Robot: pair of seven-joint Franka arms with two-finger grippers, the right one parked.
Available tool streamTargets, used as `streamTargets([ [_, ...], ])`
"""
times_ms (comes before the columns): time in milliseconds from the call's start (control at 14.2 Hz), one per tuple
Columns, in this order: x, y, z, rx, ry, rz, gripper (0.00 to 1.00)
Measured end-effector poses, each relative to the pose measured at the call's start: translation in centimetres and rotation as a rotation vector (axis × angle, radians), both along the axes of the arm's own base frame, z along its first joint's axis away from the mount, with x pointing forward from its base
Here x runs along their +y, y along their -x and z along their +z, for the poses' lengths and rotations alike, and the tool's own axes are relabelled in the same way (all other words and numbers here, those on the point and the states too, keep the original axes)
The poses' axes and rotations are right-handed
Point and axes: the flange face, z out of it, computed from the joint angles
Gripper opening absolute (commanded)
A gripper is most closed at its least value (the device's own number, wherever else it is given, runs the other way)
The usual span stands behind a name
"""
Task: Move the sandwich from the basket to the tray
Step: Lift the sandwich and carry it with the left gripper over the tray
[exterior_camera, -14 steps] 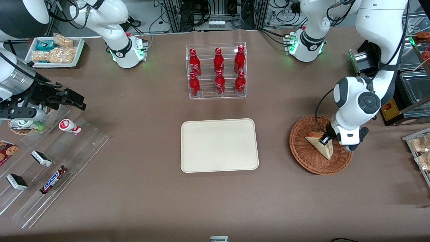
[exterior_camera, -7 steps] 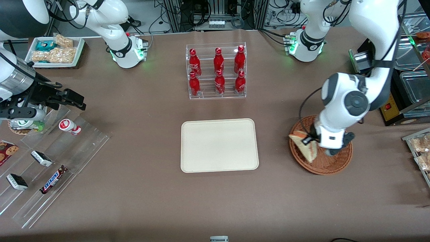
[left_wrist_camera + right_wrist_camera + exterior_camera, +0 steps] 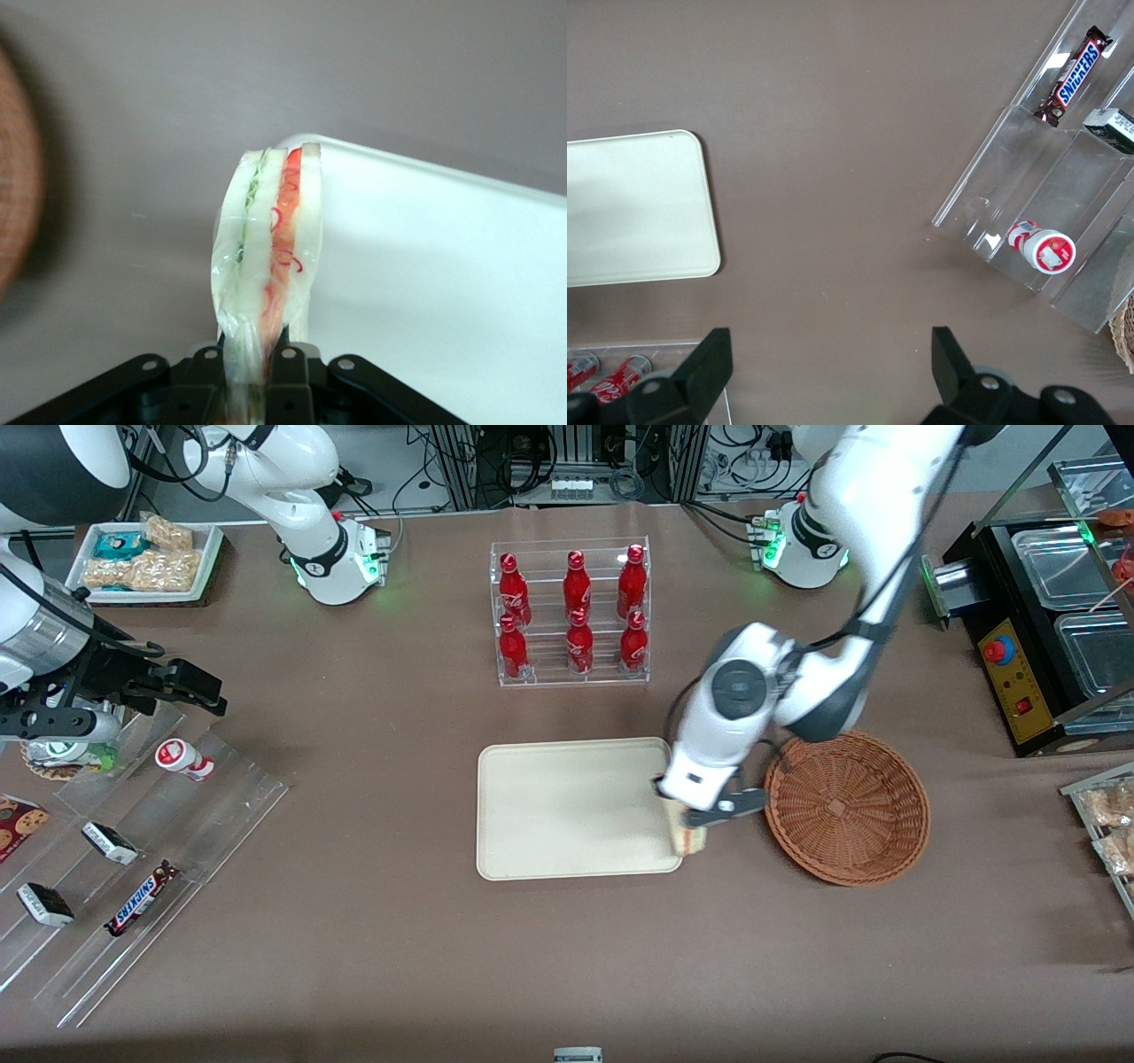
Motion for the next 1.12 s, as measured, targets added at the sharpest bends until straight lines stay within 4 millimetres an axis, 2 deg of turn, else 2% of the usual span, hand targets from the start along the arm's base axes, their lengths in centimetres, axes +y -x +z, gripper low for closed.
streamTargets([
  [211,-6.5,2.3,-2.5,-0.054,-0.02,-0.085,0.07],
  [352,-9.4,4.1,-3.9,-0.081,-0.009,-0.12,0.06],
  [492,-11.0,5.0,-4.8,-0.095,0.021,-0.137,0.06],
  [703,-12.0,5.5,-5.5,-0.112,0.058,-0.147,0.09],
  [773,-12.1,5.5,-5.9,-0.114,0.066,-0.143,0.15],
  [914,-12.2,5.5,-6.6,-0.116,0.077,-0.14,0.55],
  [984,-12.2,5.5,-6.7,-0.118,0.081,-0.141,0.98],
  [1125,-12.5,5.7,-6.6,-0.12,0.082,-0.146,1.0],
])
